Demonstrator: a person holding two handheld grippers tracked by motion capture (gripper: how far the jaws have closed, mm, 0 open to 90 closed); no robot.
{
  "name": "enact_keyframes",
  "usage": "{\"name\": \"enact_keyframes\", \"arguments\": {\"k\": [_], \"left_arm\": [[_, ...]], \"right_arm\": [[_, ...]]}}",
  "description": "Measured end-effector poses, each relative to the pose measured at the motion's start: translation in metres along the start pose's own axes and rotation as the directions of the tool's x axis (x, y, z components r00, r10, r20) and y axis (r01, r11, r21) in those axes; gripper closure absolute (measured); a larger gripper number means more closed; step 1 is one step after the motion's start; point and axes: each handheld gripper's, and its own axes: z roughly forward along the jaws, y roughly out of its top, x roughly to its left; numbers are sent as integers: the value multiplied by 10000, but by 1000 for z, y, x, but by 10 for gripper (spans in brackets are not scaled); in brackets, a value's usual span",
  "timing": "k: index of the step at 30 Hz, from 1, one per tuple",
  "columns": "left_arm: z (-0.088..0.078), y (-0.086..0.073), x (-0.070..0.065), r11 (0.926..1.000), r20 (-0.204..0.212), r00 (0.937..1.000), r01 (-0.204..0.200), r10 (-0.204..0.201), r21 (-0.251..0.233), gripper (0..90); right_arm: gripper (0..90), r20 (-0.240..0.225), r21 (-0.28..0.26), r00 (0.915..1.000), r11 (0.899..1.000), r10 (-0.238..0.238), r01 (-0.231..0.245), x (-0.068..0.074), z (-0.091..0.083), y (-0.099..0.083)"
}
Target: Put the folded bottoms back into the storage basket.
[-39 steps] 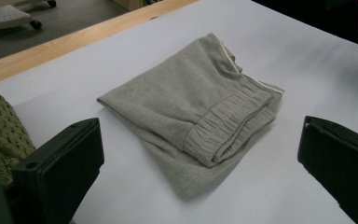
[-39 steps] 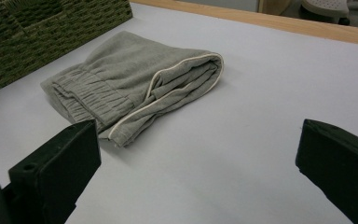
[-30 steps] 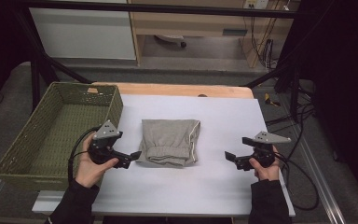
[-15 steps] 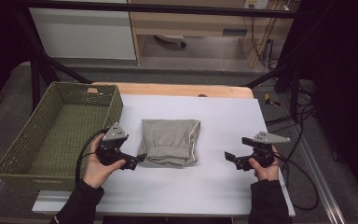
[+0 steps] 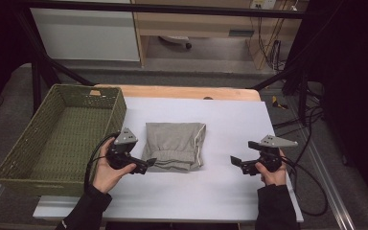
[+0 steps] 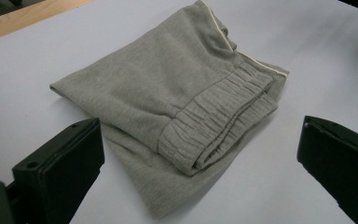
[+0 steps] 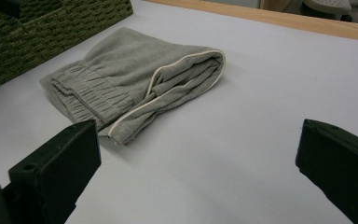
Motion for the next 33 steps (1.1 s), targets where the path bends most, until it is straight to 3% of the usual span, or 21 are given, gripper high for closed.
{"name": "enact_keyframes", "arguments": {"k": [23, 33], "left_arm": [[25, 12, 6, 9998, -129, 9998, 176, -174, 106, 2], [37, 13, 14, 9989, -254, 9987, 443, -438, 172, 5]], "right_arm": [[4, -15, -8, 10000, 10000, 0, 0, 0, 0, 0], [4, -19, 4, 10000, 10000, -8, 8, 0, 1, 0]]}}
